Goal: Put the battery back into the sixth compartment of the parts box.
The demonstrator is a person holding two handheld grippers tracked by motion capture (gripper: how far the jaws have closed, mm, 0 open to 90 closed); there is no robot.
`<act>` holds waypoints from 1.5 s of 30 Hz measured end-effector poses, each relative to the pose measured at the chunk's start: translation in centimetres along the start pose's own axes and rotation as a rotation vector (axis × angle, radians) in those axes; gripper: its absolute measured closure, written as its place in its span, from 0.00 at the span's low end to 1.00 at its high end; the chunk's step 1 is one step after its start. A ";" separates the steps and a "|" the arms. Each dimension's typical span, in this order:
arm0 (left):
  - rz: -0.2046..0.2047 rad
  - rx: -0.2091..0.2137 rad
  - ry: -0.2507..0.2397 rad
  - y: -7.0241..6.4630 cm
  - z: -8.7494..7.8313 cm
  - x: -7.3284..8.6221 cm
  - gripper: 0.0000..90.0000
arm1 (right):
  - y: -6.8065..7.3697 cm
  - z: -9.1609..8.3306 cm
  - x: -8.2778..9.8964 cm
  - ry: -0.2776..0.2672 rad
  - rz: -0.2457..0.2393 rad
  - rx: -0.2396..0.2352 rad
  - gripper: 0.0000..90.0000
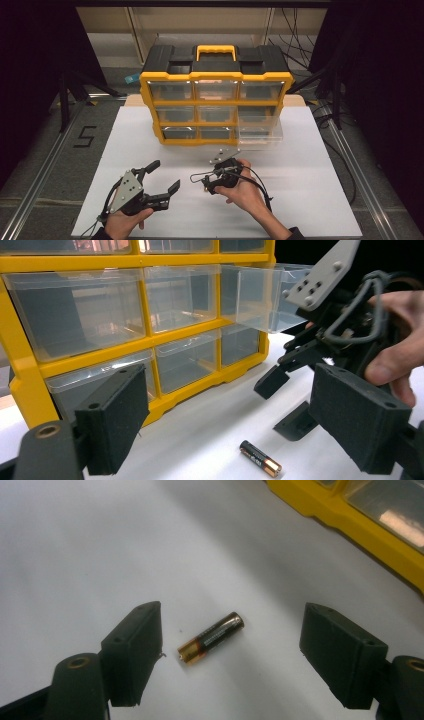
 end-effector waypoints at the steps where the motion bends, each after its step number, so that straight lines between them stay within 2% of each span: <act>1: -0.001 0.000 0.000 0.0 0.0 0.0 0.17 | -0.1 0.2 0.0 0.014 -0.008 -0.003 0.29; 3: -0.007 0.000 0.000 0.0 0.0 0.0 0.17 | 0.0 0.6 0.1 0.035 -0.007 0.003 0.29; 5: -0.008 0.000 0.000 0.0 0.0 0.0 0.17 | 0.1 1.0 0.1 0.033 -0.005 0.004 0.29; 6: -0.008 0.000 0.000 0.0 0.0 0.0 0.17 | 0.1 1.3 0.3 0.060 0.012 0.013 0.30; 12: -0.010 0.001 -0.001 -0.1 0.0 0.0 0.17 | -0.2 2.4 0.8 0.116 -0.010 0.020 0.31; 14: -0.012 0.001 -0.001 -0.1 0.0 0.0 0.17 | -0.1 2.6 1.0 0.129 0.000 0.020 0.32; 15: -0.012 0.001 -0.001 0.0 0.0 0.0 0.17 | 0.1 2.7 1.0 0.131 0.004 0.005 0.33; 18: -0.009 0.001 -0.001 0.0 0.0 0.0 0.17 | 0.4 2.8 1.2 0.151 0.009 0.000 0.35; 19: -0.008 0.002 -0.001 -0.1 0.0 0.0 0.17 | 0.3 2.9 1.2 0.154 -0.008 0.002 0.37; 21: -0.003 0.003 0.000 0.0 0.0 0.0 0.17 | 0.4 3.0 1.3 0.163 -0.011 -0.004 0.38; 22: -0.003 0.003 0.000 0.0 0.0 0.0 0.17 | 0.6 3.0 1.4 0.174 0.000 -0.006 0.39; 36: -0.004 0.004 -0.001 -0.1 0.0 0.0 0.17 | 0.5 3.8 1.8 0.206 -0.020 -0.004 0.49; 45: -0.003 0.005 -0.001 -0.1 0.0 0.0 0.17 | 0.3 4.0 2.2 0.233 -0.011 -0.009 0.54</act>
Point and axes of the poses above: each handheld gripper's, and its own axes: z roughly forward along the jaws, x roughly out of its underside, y roughly to its left, the point moved 10 cm from there along z, roughly forward along the jaws, and after that the axes turned 10 degrees about z, right-handed, at the moved point
